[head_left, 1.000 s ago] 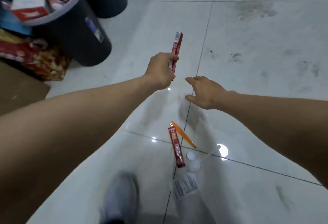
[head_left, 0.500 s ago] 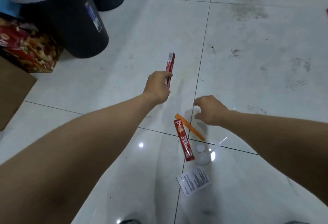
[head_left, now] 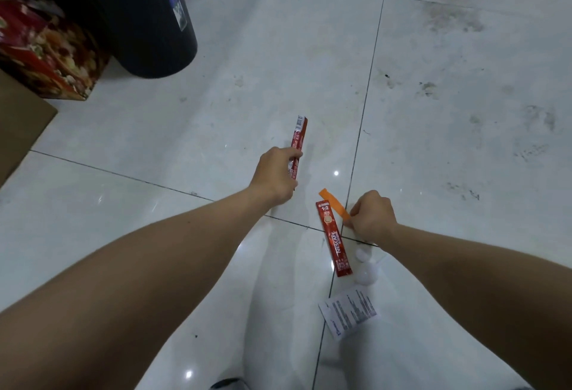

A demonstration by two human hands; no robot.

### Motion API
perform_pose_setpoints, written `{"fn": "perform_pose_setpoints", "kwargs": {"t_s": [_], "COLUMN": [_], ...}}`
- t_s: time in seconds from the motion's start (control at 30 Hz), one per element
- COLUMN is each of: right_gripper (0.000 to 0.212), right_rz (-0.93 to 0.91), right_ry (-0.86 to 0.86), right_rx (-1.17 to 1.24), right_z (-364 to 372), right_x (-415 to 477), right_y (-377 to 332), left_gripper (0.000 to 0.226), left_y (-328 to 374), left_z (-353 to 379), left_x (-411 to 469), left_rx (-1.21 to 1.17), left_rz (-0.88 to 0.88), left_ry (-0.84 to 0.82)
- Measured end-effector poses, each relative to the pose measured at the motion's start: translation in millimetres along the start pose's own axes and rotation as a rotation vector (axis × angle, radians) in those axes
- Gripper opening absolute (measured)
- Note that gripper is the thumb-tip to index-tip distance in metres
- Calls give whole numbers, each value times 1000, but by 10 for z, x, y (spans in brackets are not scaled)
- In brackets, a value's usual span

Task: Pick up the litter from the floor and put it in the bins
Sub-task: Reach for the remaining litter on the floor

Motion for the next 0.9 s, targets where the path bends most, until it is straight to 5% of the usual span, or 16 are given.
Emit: {"fn": "perform_pose_setpoints", "kwargs": {"t_s": [0.5,0.67,0.9], "right_gripper": [10,5,13], "right_rz": [31,-53,-131], "right_ry": [-29,125,121], "right_rx": [40,277,526], "right_z": [98,-270,-745], "right_x": [-23,-27,59], "right_y": [16,-181,-709], "left_gripper": [64,66,72], "left_y": [-27,44,151], "left_z": [-68,-120,-259], "left_x": [4,4,66], "left_rx": [46,-7,-179], "left_rz": [-14,-14,-79], "left_ry": [39,51,137]}}
Point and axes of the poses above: each hand's wrist, its own x-axis towards the middle knuckle, its own z-axis out of the palm, y = z × x, the point moved 6 cm from there along x, towards the middle knuckle, and after that the axes turned 2 degrees about -y, right-handed, at the moved point
